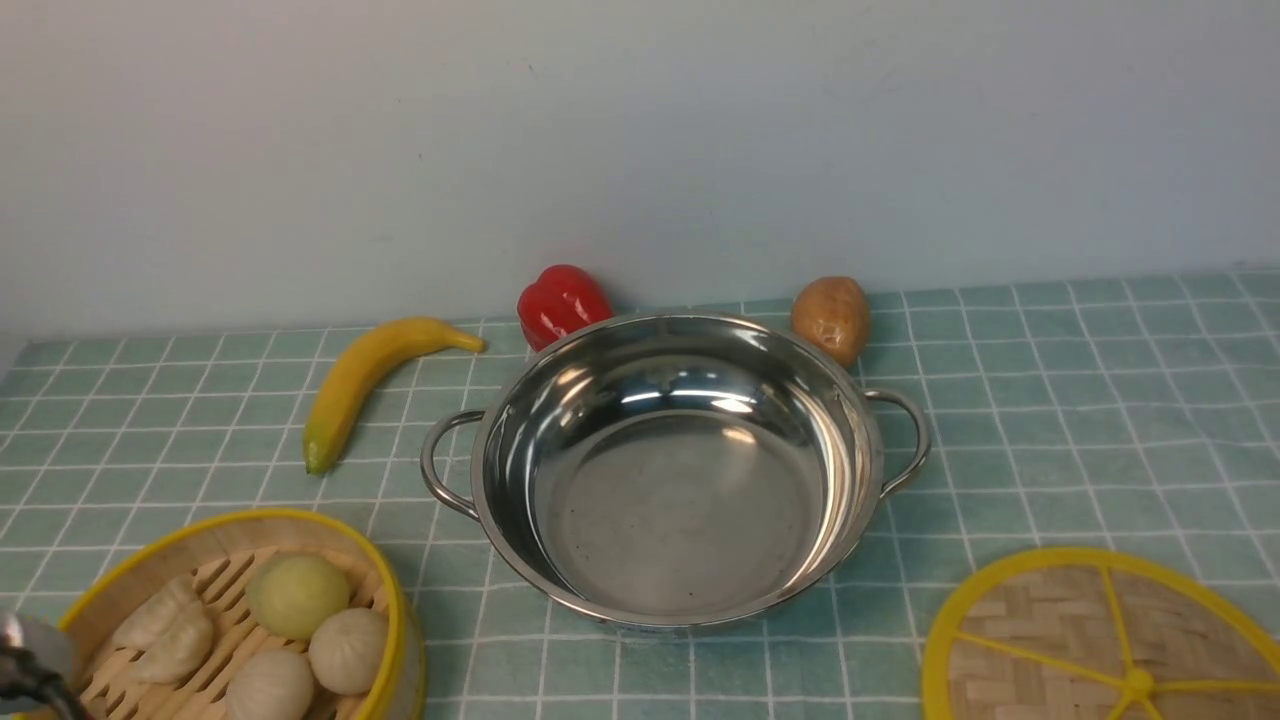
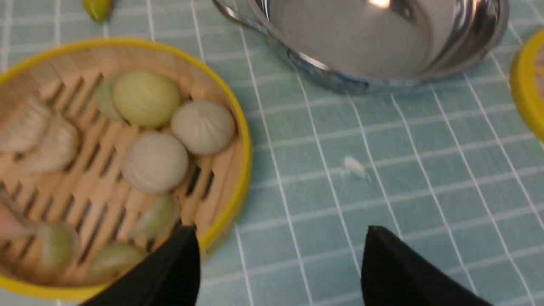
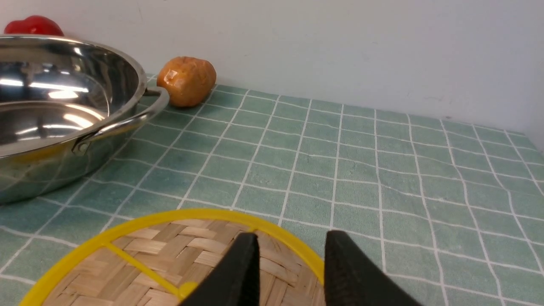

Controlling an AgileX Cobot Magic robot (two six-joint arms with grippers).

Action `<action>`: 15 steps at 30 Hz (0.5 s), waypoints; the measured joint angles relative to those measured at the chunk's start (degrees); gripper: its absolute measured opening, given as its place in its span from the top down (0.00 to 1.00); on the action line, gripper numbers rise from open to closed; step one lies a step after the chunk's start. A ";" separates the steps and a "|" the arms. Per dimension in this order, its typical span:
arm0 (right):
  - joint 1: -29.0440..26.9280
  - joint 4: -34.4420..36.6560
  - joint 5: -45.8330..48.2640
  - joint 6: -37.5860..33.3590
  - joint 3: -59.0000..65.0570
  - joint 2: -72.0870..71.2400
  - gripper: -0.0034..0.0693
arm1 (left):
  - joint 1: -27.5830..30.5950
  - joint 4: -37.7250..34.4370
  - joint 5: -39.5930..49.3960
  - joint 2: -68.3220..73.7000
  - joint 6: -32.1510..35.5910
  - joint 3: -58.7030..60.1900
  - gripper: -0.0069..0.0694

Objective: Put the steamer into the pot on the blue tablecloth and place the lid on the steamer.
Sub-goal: 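Grasp the rim of the steamer basket holding the buns with the left gripper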

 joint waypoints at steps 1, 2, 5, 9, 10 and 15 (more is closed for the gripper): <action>0.00 0.00 0.00 0.00 0.00 0.00 0.62 | 0.00 0.13 1.25 1.33 0.74 0.00 0.29; 0.00 0.00 0.00 0.00 0.00 0.00 0.62 | 0.00 0.48 2.20 3.00 2.06 0.00 0.29; 0.00 0.00 0.00 0.00 0.00 0.00 0.62 | 0.00 2.26 2.64 7.02 6.83 -0.05 0.29; 0.00 0.00 0.00 0.00 0.00 0.00 0.62 | 0.00 3.26 2.64 10.32 11.96 -0.05 0.29; 0.00 0.00 0.00 0.00 0.00 0.00 0.62 | 0.00 2.67 2.64 10.68 12.68 -0.05 0.29; 0.00 0.00 0.00 0.00 0.00 0.00 0.62 | 0.00 -3.14 2.78 12.93 22.99 -0.24 0.29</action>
